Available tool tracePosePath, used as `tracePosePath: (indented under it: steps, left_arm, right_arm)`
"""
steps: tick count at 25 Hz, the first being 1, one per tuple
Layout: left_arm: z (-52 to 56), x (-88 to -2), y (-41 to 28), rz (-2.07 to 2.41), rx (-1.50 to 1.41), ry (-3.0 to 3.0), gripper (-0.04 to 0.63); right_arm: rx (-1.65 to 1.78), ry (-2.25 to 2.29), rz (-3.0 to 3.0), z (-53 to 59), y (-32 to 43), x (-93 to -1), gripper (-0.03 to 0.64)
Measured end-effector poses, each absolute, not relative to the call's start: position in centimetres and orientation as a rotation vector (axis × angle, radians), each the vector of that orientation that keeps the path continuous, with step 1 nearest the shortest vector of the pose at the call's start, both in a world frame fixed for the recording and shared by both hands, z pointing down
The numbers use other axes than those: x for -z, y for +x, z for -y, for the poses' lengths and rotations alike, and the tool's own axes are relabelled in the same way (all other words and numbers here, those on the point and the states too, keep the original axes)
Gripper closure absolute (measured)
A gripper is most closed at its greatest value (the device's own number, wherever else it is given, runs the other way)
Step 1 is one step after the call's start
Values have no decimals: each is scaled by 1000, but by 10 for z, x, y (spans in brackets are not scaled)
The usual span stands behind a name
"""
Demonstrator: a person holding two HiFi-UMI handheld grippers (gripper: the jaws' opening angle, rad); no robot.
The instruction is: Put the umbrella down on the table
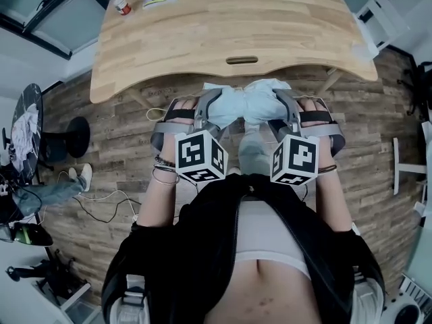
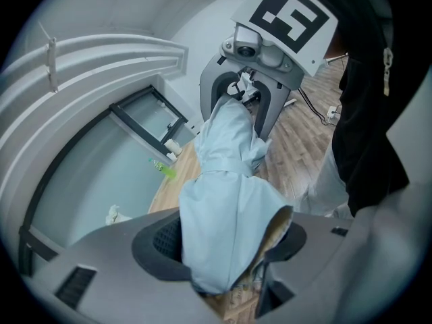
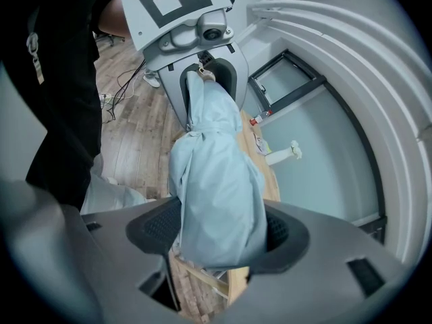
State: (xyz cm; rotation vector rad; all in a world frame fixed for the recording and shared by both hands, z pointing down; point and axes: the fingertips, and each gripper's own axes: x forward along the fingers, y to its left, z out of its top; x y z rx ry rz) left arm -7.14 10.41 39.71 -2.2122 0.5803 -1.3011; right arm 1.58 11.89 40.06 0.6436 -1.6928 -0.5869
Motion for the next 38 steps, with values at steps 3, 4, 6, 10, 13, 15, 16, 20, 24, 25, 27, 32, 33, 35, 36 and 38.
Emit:
tracePosePath:
  steps: [3,4,6,10,13,15,16,20,24,25,27,32,33,35,36,38]
  left_arm:
    - [-82,-397,-67,-595,1296,-2205,331]
    - [-73,-397,-66,-602,1295,-2204,331]
    - [-55,-397,-64,-610,1296,-2203,331]
    - [-19,-398,-55,-613,1295,-2204,331]
    - [9,-398,-48,-622,1294,-2201,331]
    - [28,-398,-45,-627,1299,-2201,331]
    - [37,-398,-43,-628,1302,-2202,331]
    - [69,-397,-38,-627,1312,-2209,331]
    - [102,-398,-31,-633,1325,-2216,331]
    - [109,-398,-28,-634,1328,-2216,331]
    - [124,-397,-23,-635,1329,-2209,331]
    - [157,-394,-12,-637,1332,-2203,331]
    - [163,-394,-10,-636,1334,-2202,331]
    - [174,-395,-7,-634,1339,-2201,331]
    - [179,-395,-6,-635,1342,-2200,331]
    - [189,-395,-4,-639,1348,-2199,331]
  right_arm:
    - [600,640,1694,-96,20,-401,299]
    - [606,638,1695,-87,21,-401,300]
    - [613,634,1697,-68,23,-401,299]
    - [614,630,1698,-32,32,-402,300]
    - [620,627,1696,-3,39,-402,299]
    - [623,622,1698,16,43,-402,300]
    - [622,618,1700,25,45,-402,299]
    - [618,604,1710,58,50,-401,300]
    - [618,590,1712,92,57,-401,300]
    - [616,586,1713,99,59,-401,299]
    - [615,583,1714,113,64,-400,300]
    - [618,575,1720,147,75,-397,299]
    - [617,573,1722,153,77,-397,300]
    - [614,566,1726,164,80,-398,299]
    - [615,562,1729,170,81,-399,299]
    - [617,556,1734,180,83,-398,299]
